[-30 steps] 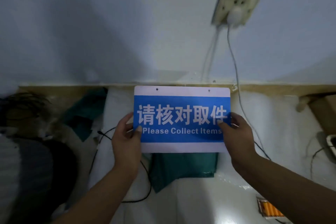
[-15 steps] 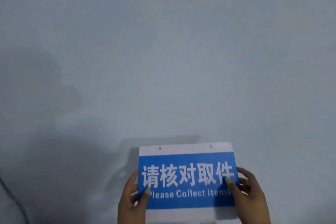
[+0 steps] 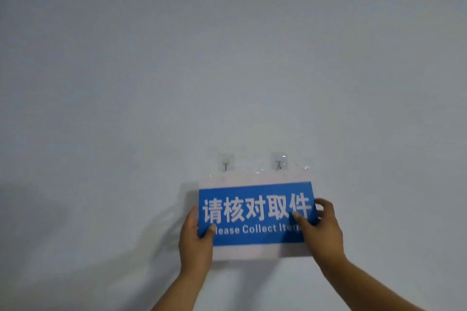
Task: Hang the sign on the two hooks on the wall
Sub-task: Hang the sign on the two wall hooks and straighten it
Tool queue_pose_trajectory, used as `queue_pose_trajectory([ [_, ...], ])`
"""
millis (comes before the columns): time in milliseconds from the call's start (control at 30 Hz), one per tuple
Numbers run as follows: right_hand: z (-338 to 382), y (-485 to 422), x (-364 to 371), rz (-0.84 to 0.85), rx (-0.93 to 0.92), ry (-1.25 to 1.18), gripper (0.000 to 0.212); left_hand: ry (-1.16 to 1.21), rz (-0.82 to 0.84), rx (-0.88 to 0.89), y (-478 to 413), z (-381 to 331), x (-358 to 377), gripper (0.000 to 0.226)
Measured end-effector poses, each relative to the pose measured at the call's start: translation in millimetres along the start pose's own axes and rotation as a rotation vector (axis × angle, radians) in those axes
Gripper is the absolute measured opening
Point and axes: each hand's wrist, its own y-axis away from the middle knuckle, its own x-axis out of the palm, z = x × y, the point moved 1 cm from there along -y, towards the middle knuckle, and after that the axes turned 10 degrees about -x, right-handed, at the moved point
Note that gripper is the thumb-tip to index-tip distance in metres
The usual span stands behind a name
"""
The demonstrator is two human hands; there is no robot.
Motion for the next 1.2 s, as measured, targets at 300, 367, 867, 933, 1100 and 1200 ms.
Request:
queue_pose_trajectory([
  [300,26,-44,17,0.067,-0.057,0.174,0.063,-0.327,-0.059,0.137,-44,-23,7,0.06],
  [367,22,-46,20,0.064,-0.031,0.199,0.062,-0.331,-0.065,0.148,-48,-26,11,0.059],
  [867,-1,-73,46,0.09,0.025,0.217,0.063,-0.358,-0.073,0.176,-86,-1,26,0.055],
  [933,-5,-75,49,0.084,0.028,0.217,0.062,-0.365,-0.069,0.176,-91,1,28,0.056],
  [1100,-14,-75,54,0.064,0.018,0.211,0.059,-0.355,-0.036,0.168,-98,8,27,0.058],
  [1200,-15,-74,52,0.053,0.015,0.203,0.059,-0.353,-0.018,0.16,-99,16,27,0.059],
])
